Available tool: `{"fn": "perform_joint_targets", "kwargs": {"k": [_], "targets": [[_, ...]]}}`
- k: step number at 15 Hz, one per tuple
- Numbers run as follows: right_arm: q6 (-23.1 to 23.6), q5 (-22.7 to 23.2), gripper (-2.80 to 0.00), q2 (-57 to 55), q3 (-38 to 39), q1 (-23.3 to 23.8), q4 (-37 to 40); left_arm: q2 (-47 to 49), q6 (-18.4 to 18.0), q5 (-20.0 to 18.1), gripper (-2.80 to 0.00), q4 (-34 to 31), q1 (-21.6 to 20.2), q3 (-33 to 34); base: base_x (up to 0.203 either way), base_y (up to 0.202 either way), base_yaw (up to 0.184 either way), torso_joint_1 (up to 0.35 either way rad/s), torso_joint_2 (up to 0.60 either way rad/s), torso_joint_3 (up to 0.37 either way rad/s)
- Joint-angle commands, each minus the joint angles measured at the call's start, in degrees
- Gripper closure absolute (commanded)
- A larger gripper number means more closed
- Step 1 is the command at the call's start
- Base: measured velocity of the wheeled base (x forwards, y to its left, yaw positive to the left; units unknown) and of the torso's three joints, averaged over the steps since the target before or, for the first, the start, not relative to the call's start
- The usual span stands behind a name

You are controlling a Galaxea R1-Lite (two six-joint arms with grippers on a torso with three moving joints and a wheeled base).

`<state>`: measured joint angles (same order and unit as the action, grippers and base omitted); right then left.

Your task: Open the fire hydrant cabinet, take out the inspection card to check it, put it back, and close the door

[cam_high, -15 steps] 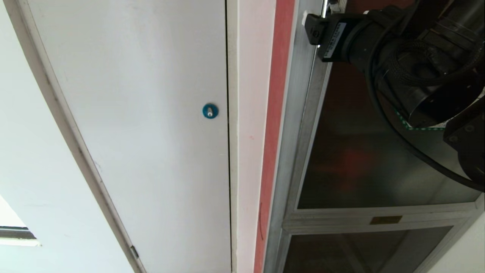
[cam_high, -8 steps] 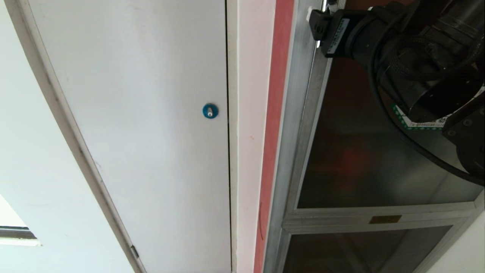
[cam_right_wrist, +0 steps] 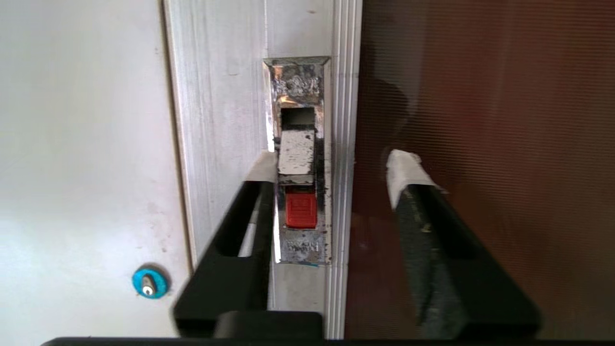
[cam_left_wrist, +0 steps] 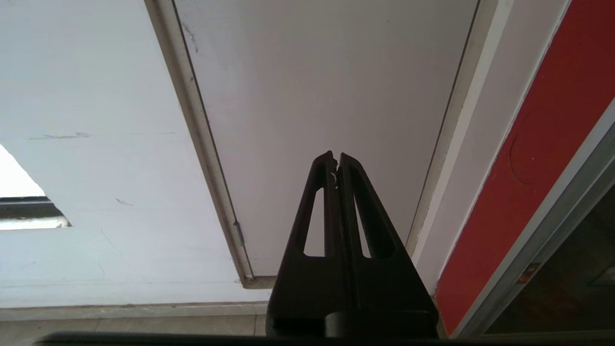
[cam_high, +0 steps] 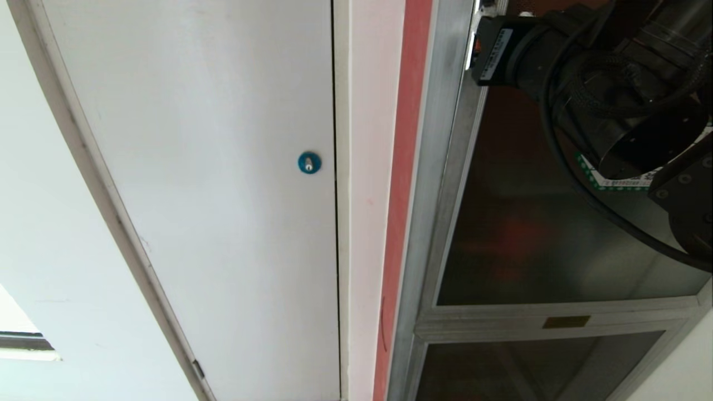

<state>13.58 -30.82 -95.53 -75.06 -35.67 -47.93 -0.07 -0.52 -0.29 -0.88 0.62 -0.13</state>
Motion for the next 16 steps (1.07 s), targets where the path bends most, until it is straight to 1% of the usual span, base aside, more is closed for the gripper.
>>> {"fn": "perform_joint_targets", "kwargs": {"k": [1,11,16], "targets": [[0.13,-0.21,0.0,-0.1,-0.17,-0.01,-0.32,0.07,0.0,0.03,0.0,0.0,-0.01,-0.04,0.0,0.0,0.0,0.0,0.0,0.0],[0.04,-0.38,0.0,0.48,-0.04,-0.1,-0.49,0.07,0.0,-0.06,0.0,0.0,-0.01,-0.04,0.0,0.0,0.0,0.0,0.0,0.0],[0.09,-0.7,0.0,2.52,0.7,-1.55,-0.46,0.07,0.0,0.01,0.0,0.0,-0.01,-0.04,0.0,0.0,0.0,0.0,0.0,0.0]]}}
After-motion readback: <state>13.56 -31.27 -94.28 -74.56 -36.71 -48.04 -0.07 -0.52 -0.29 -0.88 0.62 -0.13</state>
